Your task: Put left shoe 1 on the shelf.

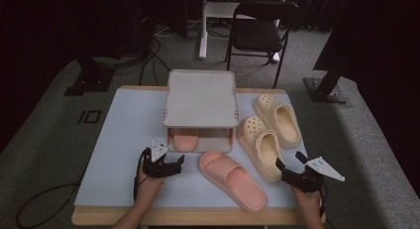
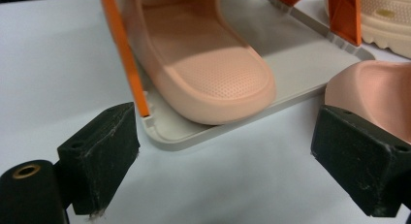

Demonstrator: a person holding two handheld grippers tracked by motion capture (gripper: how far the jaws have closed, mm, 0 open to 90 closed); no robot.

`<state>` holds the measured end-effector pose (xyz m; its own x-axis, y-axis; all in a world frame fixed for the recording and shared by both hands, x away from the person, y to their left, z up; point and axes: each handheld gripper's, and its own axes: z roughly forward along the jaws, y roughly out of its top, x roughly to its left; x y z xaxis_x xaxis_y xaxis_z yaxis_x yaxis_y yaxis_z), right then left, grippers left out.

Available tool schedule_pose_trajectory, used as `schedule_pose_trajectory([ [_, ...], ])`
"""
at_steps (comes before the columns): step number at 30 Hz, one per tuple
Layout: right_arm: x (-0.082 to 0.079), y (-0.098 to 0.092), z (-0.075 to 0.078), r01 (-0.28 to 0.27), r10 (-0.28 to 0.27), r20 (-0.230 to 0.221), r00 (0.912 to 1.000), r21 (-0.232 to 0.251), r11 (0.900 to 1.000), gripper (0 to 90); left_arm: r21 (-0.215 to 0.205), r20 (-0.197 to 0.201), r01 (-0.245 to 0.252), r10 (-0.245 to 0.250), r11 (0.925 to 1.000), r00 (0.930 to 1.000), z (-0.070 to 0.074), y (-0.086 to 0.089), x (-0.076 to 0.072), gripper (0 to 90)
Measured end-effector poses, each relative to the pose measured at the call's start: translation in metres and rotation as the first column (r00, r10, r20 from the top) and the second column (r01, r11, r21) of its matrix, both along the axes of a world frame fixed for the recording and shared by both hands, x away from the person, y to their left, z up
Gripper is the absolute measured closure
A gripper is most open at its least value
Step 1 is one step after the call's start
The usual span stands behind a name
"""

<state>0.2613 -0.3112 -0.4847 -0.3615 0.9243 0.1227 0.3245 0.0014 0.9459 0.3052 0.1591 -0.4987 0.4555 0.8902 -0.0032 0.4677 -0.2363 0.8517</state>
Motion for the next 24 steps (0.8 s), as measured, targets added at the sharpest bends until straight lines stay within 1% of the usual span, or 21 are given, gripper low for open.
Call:
schedule_pose_trajectory([
  [1,0.002,0.001,0.0,-0.008,0.008,-0.001,1.0,-0.004,1.0,12.4,-0.008,0.003,0.002,-0.002,1.0,1.0,0.0,0.002,-0.002,9.7],
  [3,0.005,0.002,0.001,-0.016,0.016,-0.008,0.9998,-0.009,1.0,12.3,0.0,0.013,-0.004,0.004,1.0,0.9999,0.0,0.006,-0.005,9.8],
  [5,0.008,0.003,0.001,-0.02,0.02,-0.012,0.9997,-0.012,1.0,12.3,0.005,0.013,-0.005,0.005,1.0,0.9999,0.001,0.01,-0.006,9.7],
  [9,0.013,0.004,-0.001,-0.026,0.026,-0.03,0.9992,-0.015,1.0,12.4,0.003,0.017,-0.011,0.011,0.9999,0.9998,0.001,0.015,-0.01,9.7],
  [11,0.015,0.004,-0.001,-0.029,0.028,-0.035,0.999,-0.006,1.0,12.4,0.005,0.019,-0.008,0.008,1.0,0.9998,0.0,0.018,-0.011,9.8],
  [13,0.016,0.003,-0.002,-0.03,0.03,-0.036,0.9989,0.001,1.0,12.3,0.003,0.022,-0.008,0.008,1.0,0.9997,-0.001,0.021,-0.012,9.8],
  [14,0.016,0.003,-0.002,-0.028,0.028,-0.039,0.9988,0.0,1.0,12.3,0.001,0.03,-0.006,0.006,1.0,0.9995,-0.001,0.022,-0.013,9.8],
  [16,0.017,0.001,-0.003,-0.038,0.038,-0.042,0.9984,-0.005,0.999,12.2,0.005,0.031,-0.021,0.021,0.9998,0.9993,-0.002,0.026,-0.013,9.8],
  [17,0.017,0.001,-0.003,-0.032,0.031,-0.048,0.9984,-0.01,0.999,12.2,-0.004,0.033,-0.027,0.027,0.9996,0.9991,-0.002,0.029,-0.014,9.8],
  [19,0.018,0.0,-0.005,-0.034,0.033,-0.061,0.9976,-0.01,0.999,12.2,0.005,0.032,-0.036,0.036,0.9993,0.9989,-0.002,0.034,-0.014,9.8],
  [22,0.019,-0.001,-0.006,-0.038,0.037,-0.072,0.9967,-0.006,0.999,12.2,-0.001,0.032,-0.041,0.041,0.9992,0.9986,-0.002,0.042,-0.016,9.8],
  [24,0.02,-0.001,-0.006,-0.04,0.04,-0.069,0.9969,-0.004,0.999,12.2,-0.004,0.03,-0.037,0.037,0.9993,0.9989,-0.002,0.048,-0.018,9.8],
])
